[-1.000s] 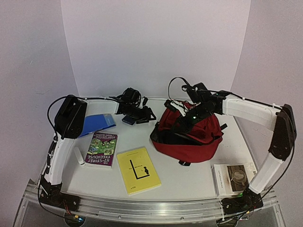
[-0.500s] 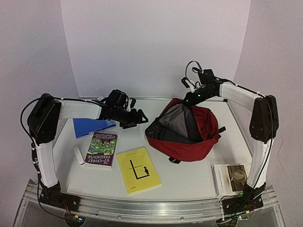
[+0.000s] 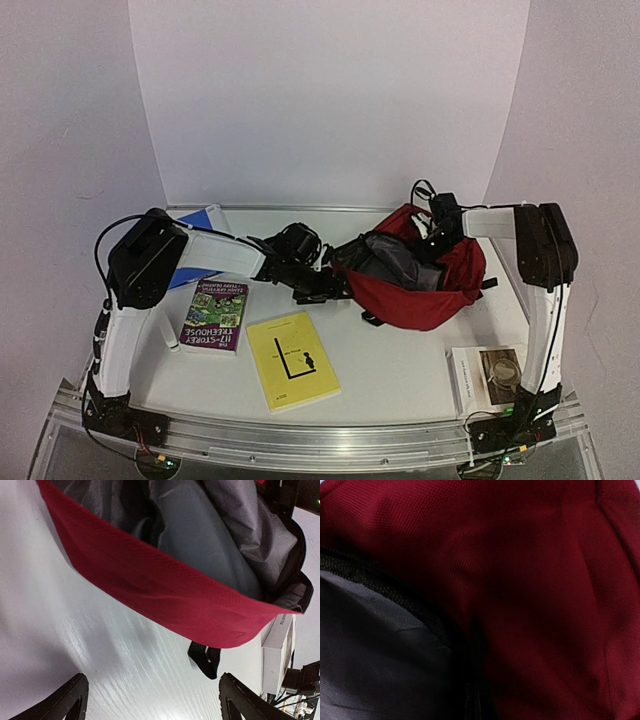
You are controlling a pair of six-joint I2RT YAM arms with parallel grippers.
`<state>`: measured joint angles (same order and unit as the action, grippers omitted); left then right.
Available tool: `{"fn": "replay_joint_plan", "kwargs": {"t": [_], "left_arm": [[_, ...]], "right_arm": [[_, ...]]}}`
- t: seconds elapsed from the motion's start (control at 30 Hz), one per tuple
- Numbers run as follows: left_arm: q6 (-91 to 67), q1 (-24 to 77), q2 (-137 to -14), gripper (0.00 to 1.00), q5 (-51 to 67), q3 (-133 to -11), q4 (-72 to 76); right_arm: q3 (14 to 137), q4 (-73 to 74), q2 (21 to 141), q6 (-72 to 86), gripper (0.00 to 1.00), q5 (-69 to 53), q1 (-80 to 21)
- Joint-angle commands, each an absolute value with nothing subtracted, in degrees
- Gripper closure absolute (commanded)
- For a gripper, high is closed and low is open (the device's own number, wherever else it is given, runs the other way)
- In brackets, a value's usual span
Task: Pack the student bag
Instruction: Unzip the student bag at the center of the board.
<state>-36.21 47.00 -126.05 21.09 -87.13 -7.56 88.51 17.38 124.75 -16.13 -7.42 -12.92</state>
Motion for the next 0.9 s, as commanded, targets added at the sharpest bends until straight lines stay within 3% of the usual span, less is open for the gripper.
{"fn": "replay_joint_plan", "kwargs": {"t": [0.0,0.13,0.43,0.87], "left_arm": [[-37.8,46.2,-129.5,0.09,20.9,-93.2,-8.6],[-36.8,46.9,-129.1,0.17,20.6,-93.0,-8.2],[-27.1,53.6,-123.6,0.08,10.5,-97.9,-11.6],[-22.5,54.2,-138.5,0.07,10.9,-123.0,-16.5]], "right_arm": [[88.2,16.0,126.7,-16.1,1.00,-3.1,-13.2],[90.3,16.1,126.6,-14.5,1.00,-2.5,-13.2],[92.7,16.3,124.4,-11.1,1.00,-6.1,-13.1],[89.6,17.3,122.5,-9.6,1.00,-10.0,-13.2]]}}
